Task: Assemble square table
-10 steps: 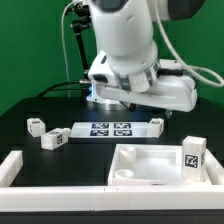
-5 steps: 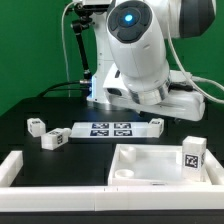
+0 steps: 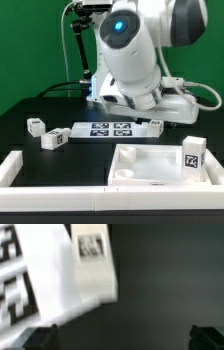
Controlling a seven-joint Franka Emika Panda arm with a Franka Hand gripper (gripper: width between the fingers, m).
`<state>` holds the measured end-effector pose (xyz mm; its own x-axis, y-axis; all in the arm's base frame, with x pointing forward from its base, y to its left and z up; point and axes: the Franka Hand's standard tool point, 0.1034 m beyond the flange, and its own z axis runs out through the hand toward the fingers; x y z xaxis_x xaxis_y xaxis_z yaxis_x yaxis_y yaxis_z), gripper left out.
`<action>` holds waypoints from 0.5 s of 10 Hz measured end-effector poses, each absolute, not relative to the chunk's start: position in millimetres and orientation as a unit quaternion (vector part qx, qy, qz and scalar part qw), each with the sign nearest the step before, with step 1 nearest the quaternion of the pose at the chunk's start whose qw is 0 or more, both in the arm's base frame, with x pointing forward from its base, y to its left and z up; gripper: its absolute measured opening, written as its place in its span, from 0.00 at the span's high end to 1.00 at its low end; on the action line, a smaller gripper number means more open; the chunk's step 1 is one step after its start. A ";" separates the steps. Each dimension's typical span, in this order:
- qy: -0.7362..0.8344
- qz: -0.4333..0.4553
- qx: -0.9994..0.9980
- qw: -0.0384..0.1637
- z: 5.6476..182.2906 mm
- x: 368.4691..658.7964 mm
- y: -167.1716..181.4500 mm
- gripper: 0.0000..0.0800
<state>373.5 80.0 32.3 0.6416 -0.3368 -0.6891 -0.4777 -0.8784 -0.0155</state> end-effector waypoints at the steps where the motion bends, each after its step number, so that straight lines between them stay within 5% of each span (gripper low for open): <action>1: 0.232 0.367 -0.895 0.101 30.2 365.6 81.6 0.19; 5: 0.231 0.363 -0.897 0.100 30.0 368.8 80.2 0.19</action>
Offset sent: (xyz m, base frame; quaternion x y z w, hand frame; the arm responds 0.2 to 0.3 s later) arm 0.0000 0.0000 0.0000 0.0000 0.0000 0.0000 1.0000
